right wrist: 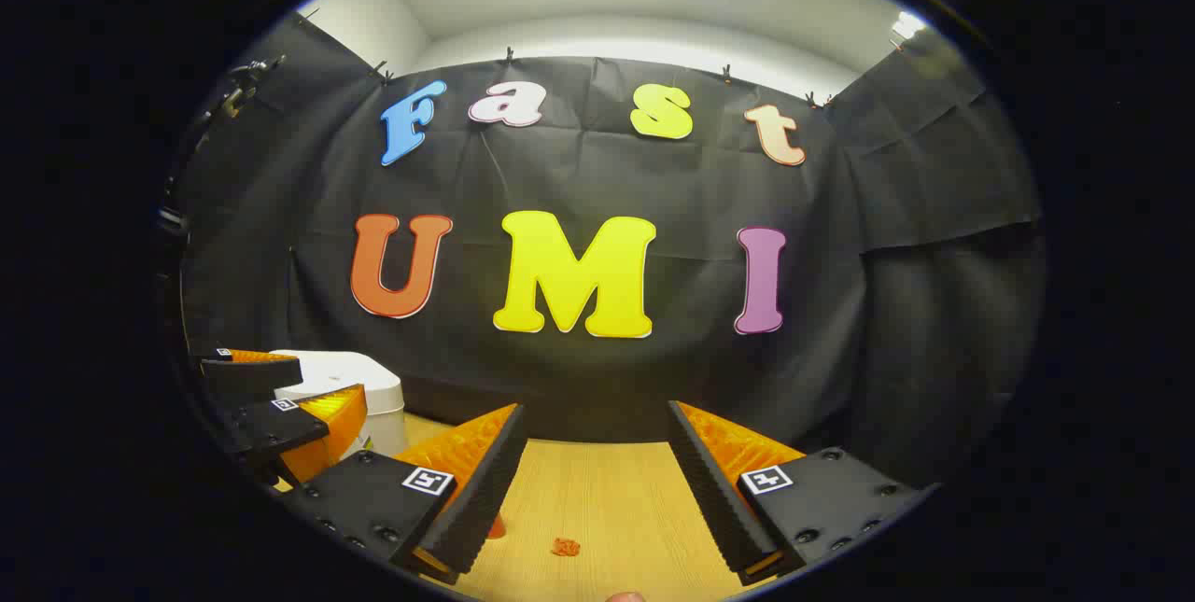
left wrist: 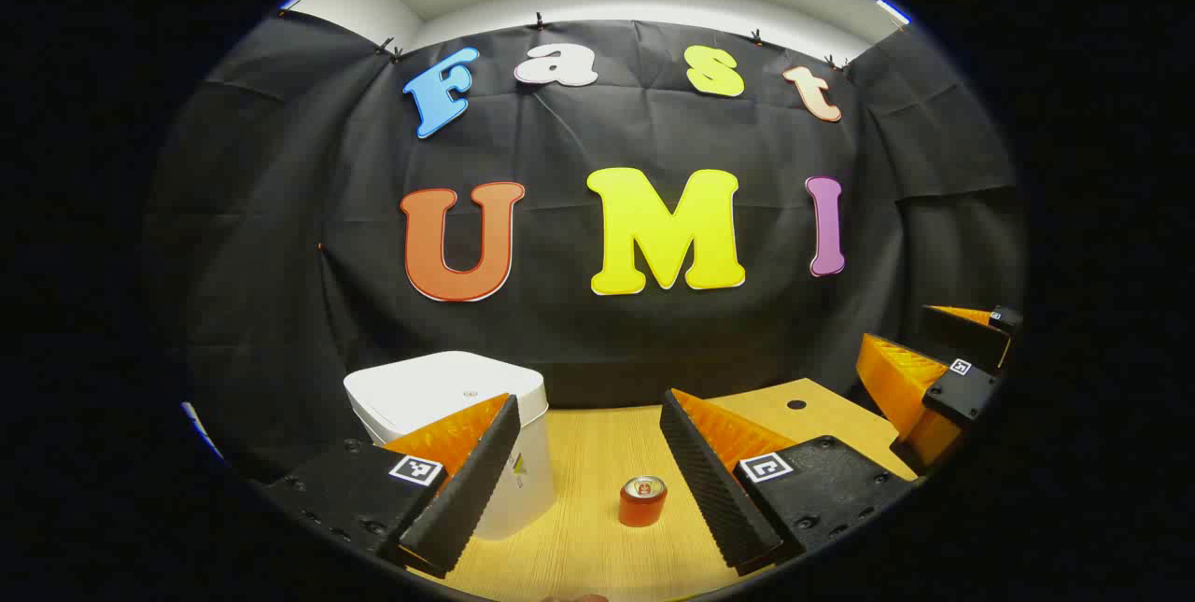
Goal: Press the lid of the desktop garbage bin to open it, pick up the crumpled paper on the desktop and throw it into the bin, then pick up the pop can on the desktop and drop it into the bin, and finally close the garbage bin lid.
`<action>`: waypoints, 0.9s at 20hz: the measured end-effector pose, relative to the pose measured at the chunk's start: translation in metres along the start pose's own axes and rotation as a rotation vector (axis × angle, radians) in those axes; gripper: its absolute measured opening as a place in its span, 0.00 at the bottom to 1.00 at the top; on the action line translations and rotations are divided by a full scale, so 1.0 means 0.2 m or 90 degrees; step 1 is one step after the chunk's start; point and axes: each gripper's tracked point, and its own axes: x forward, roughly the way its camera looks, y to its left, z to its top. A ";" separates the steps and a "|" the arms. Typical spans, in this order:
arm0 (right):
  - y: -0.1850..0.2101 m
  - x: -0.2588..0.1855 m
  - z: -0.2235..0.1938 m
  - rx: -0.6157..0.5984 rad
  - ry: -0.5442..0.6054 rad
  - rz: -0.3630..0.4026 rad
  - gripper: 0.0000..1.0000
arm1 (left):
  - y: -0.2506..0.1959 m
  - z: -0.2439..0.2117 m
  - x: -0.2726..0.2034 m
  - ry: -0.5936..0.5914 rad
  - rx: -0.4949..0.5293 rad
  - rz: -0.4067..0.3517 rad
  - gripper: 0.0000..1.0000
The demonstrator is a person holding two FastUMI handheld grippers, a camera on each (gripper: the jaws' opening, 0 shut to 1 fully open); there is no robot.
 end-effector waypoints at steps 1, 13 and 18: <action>0.01 0.00 0.00 0.003 0.001 0.001 0.95 | 0.00 0.00 0.00 -0.001 -0.001 -0.001 0.99; 0.04 0.07 -0.02 -0.010 0.001 0.006 0.95 | 0.00 -0.01 0.10 0.004 0.009 -0.007 0.93; 0.04 0.09 -0.03 -0.012 0.003 0.004 0.95 | 0.04 -0.02 0.13 0.013 0.018 0.001 0.74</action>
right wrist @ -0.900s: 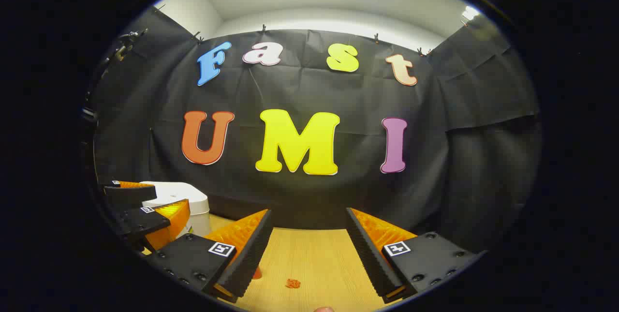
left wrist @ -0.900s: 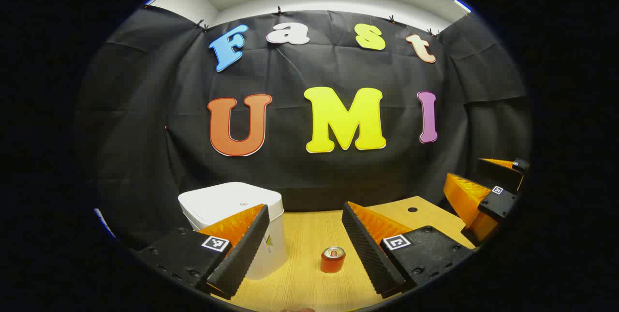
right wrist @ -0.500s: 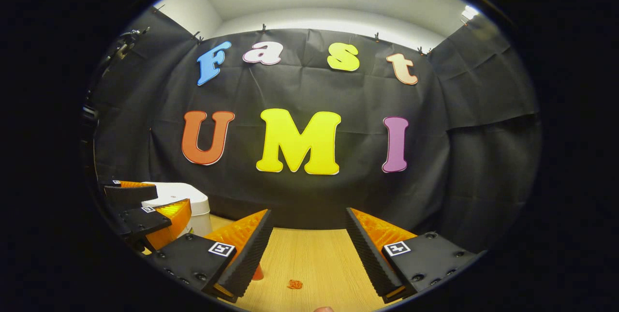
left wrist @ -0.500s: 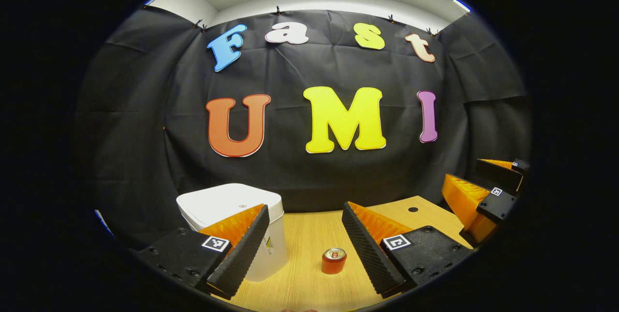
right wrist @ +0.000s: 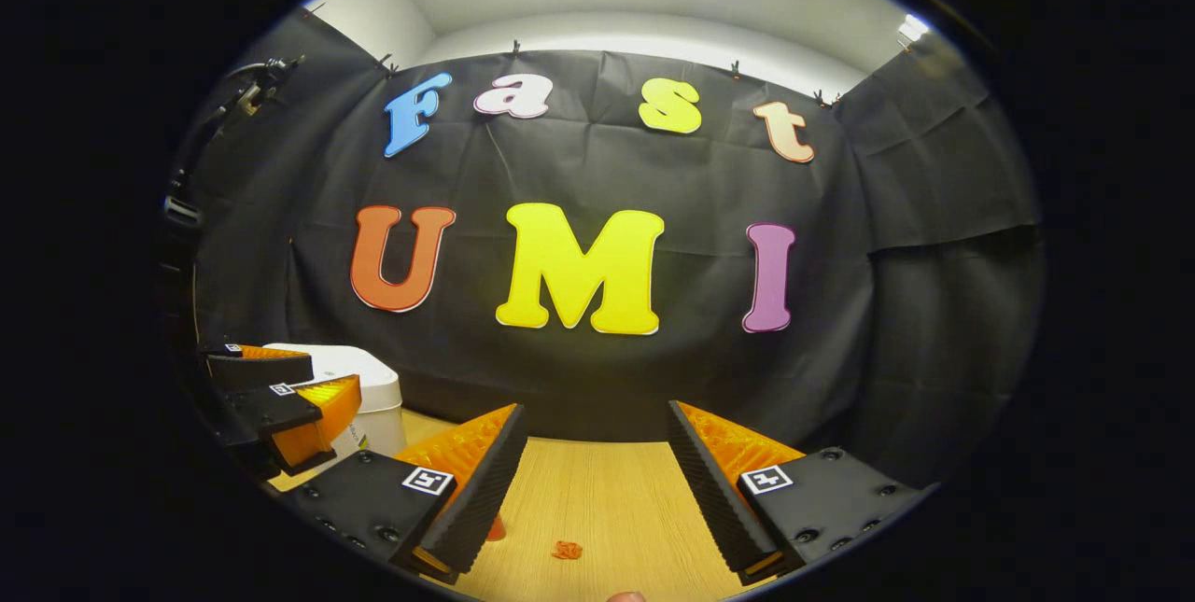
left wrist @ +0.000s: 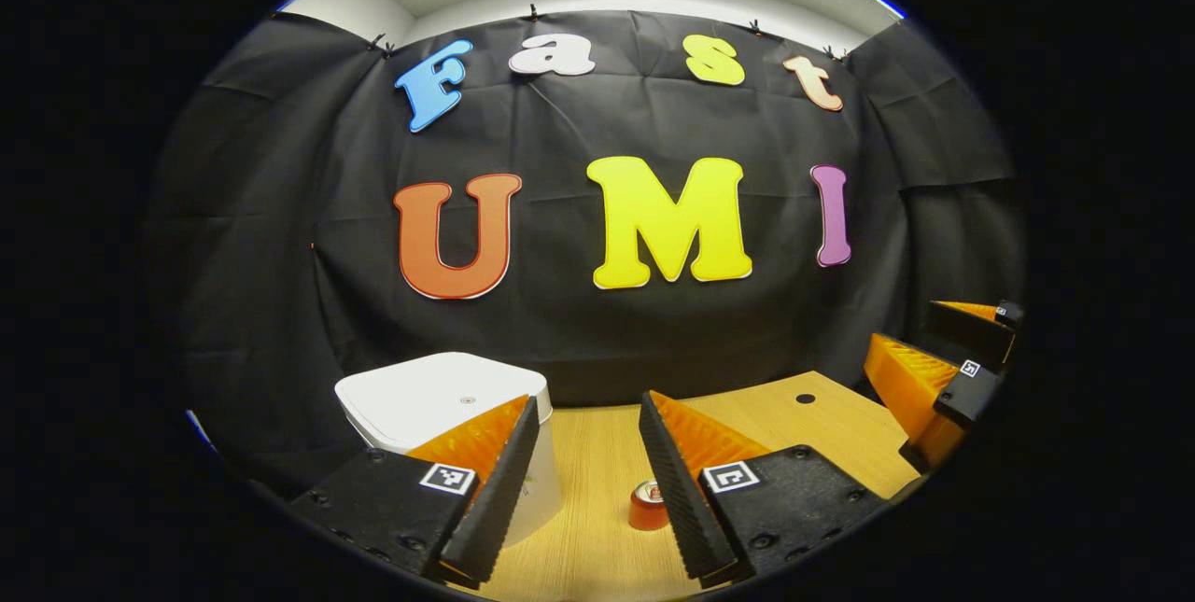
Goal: Press the lid of the desktop garbage bin to open it, pick up the crumpled paper on the desktop and throw it into the bin, then pick up the pop can on the desktop and drop it into the bin, and finally close the garbage bin lid.
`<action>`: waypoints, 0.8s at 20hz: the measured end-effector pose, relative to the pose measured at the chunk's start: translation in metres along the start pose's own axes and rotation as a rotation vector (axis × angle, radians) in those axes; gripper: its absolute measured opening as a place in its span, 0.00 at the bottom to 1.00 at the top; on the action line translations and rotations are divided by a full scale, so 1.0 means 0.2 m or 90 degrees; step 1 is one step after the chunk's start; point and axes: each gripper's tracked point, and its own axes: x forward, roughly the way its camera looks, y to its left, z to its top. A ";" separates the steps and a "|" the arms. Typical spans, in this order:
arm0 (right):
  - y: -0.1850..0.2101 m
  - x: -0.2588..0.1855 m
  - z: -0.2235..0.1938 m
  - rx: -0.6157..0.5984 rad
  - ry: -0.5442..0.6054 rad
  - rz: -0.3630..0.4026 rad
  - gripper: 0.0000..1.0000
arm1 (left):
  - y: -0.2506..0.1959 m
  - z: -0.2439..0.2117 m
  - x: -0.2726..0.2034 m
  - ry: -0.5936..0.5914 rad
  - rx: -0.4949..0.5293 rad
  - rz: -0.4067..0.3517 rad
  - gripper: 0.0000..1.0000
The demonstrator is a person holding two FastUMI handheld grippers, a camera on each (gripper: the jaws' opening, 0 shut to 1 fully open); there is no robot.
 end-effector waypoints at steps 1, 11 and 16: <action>0.00 0.01 -0.01 0.000 0.001 0.000 0.95 | 0.02 0.01 0.01 -0.002 0.006 0.005 0.69; -0.07 0.02 0.00 -0.008 -0.004 -0.022 0.95 | 0.34 -0.01 0.32 0.043 -0.011 0.063 0.09; -0.11 0.01 0.00 -0.012 0.001 -0.038 0.95 | 0.51 -0.08 0.48 0.085 -0.007 0.091 0.04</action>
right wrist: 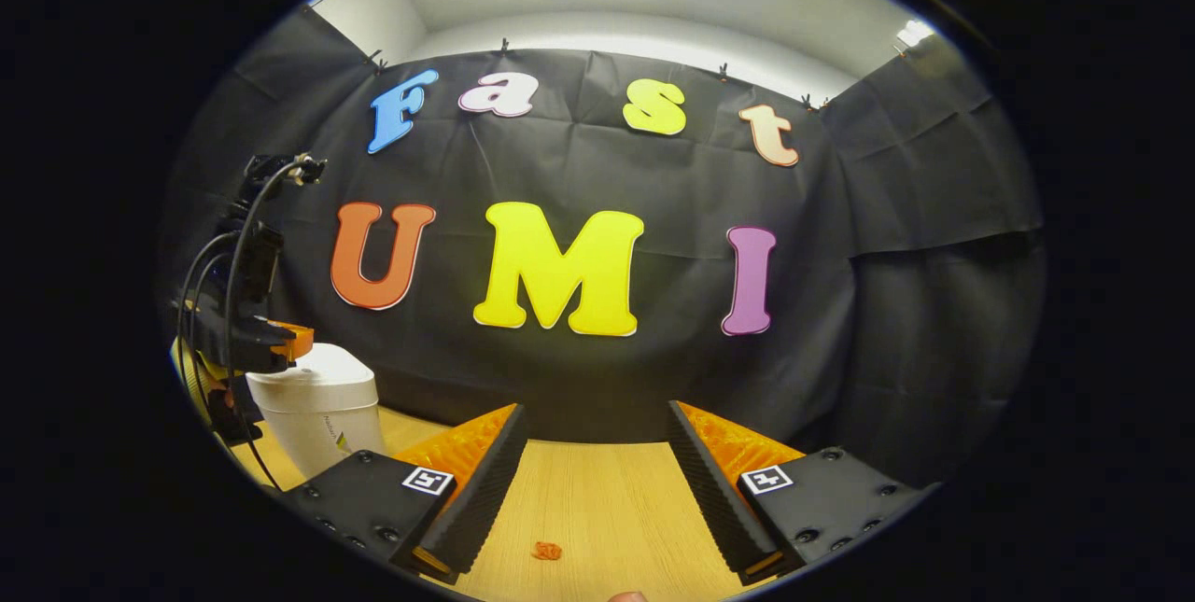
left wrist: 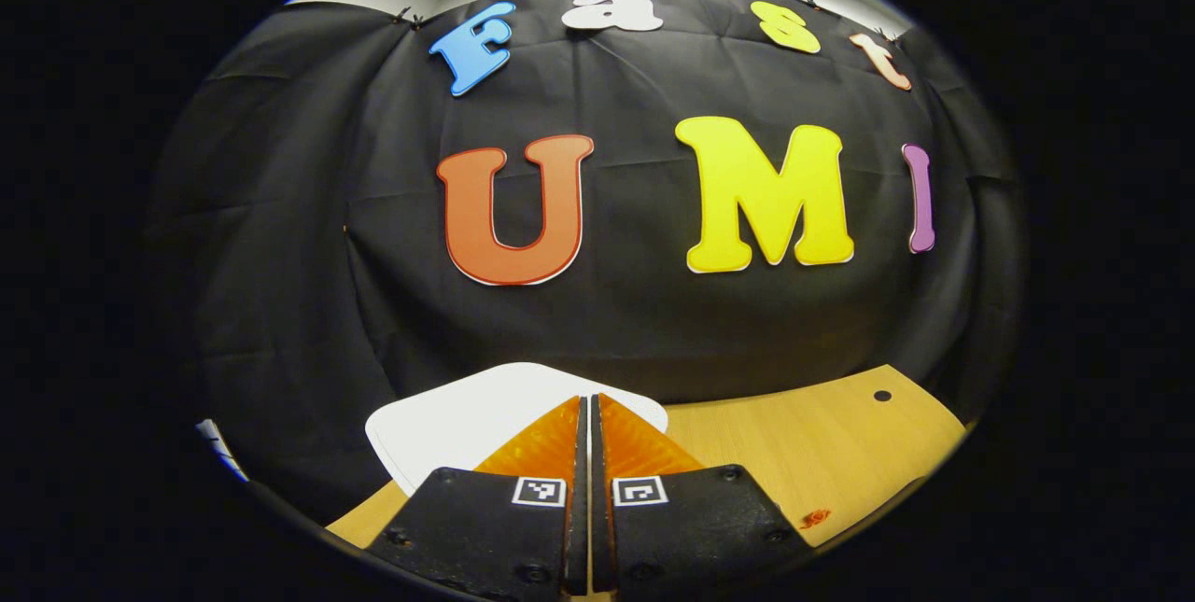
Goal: Press the lid of the desktop garbage bin to open it, pick up the crumpled paper on the desktop and throw it into the bin, then pick up the pop can on the desktop and drop it into the bin, and finally close the garbage bin lid.
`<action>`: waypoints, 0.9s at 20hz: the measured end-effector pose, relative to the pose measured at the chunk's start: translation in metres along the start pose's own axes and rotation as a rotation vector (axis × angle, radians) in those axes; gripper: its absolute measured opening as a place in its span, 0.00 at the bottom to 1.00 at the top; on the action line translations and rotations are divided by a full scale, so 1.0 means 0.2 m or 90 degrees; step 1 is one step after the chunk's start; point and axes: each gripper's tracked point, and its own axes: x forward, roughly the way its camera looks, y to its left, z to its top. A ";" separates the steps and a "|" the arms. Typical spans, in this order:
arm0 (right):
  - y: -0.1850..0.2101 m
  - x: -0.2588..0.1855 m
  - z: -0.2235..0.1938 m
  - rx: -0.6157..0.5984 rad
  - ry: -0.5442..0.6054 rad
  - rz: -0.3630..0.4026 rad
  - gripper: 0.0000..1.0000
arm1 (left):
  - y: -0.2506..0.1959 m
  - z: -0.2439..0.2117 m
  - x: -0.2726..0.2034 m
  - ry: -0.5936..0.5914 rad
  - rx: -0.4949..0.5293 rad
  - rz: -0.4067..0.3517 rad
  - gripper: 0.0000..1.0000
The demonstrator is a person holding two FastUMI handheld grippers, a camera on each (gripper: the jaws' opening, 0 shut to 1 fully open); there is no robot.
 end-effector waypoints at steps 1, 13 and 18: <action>0.00 0.00 0.00 -0.002 0.001 -0.001 0.95 | 0.00 -0.02 0.01 0.015 0.004 -0.005 0.04; 0.03 0.04 -0.04 -0.003 0.020 0.007 0.96 | 0.01 -0.18 0.11 0.098 0.017 -0.023 0.03; 0.02 0.06 -0.02 0.003 0.008 0.009 0.95 | 0.03 -0.09 0.10 0.052 0.015 -0.008 0.03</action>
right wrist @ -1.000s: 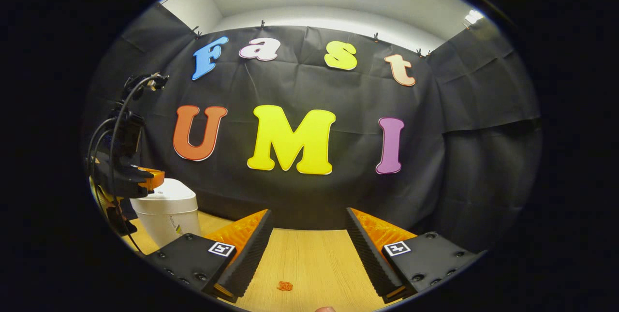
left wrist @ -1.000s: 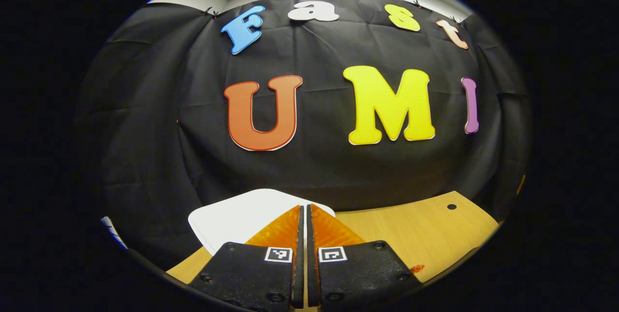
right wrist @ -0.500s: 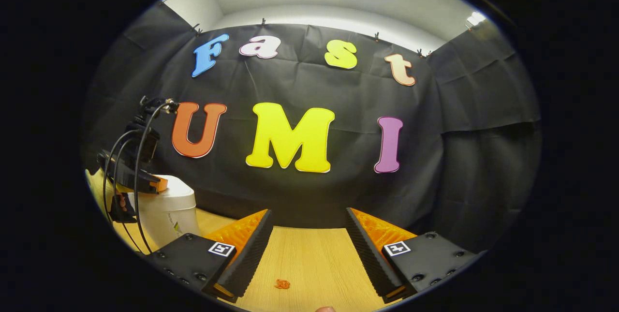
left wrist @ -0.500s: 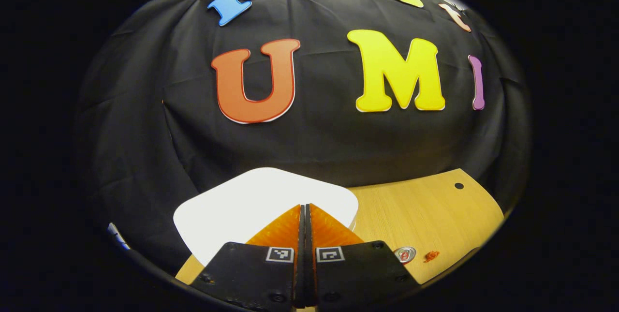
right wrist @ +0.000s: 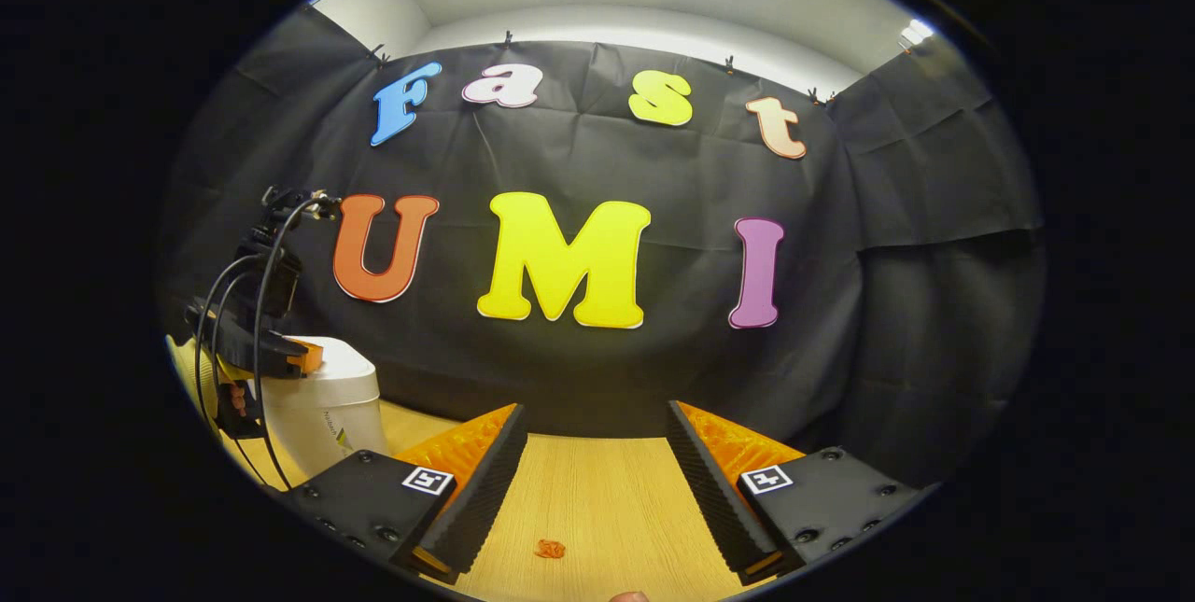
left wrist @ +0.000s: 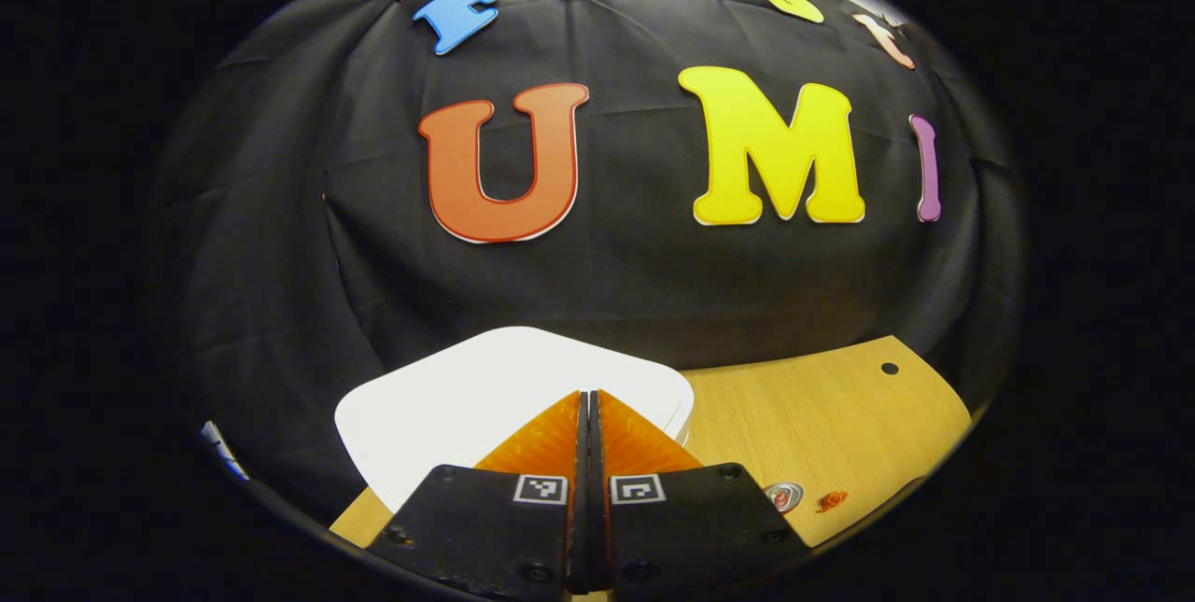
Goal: Press the lid of the desktop garbage bin to open it, pick up the crumpled paper on the desktop and throw it into the bin, then pick up the pop can on the desktop and drop it into the bin, and finally close the garbage bin lid.
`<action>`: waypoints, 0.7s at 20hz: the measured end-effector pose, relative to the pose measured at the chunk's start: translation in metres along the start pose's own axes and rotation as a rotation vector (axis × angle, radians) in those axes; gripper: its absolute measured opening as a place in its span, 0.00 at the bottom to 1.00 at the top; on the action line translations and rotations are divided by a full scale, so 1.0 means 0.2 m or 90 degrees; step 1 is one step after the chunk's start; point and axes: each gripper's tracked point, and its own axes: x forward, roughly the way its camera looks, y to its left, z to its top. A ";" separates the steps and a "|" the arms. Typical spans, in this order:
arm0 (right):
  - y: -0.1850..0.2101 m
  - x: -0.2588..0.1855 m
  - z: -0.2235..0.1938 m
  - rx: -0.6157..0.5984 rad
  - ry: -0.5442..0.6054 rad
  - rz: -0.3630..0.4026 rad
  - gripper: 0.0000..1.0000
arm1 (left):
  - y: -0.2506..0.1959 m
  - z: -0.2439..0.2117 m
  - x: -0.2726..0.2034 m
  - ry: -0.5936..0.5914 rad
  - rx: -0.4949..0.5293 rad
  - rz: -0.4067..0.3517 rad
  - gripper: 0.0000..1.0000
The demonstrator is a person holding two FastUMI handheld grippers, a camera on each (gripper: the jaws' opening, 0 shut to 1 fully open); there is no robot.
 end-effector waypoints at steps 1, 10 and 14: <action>0.00 0.00 0.00 0.001 -0.001 -0.001 0.95 | 0.01 0.04 -0.02 -0.018 0.008 0.007 0.03; 0.01 -0.01 0.01 0.004 -0.004 0.006 0.95 | 0.05 0.39 -0.23 -0.139 -0.005 0.024 0.02; 0.03 -0.02 0.00 0.007 -0.002 0.013 0.95 | 0.02 0.41 -0.30 -0.148 -0.015 0.009 0.03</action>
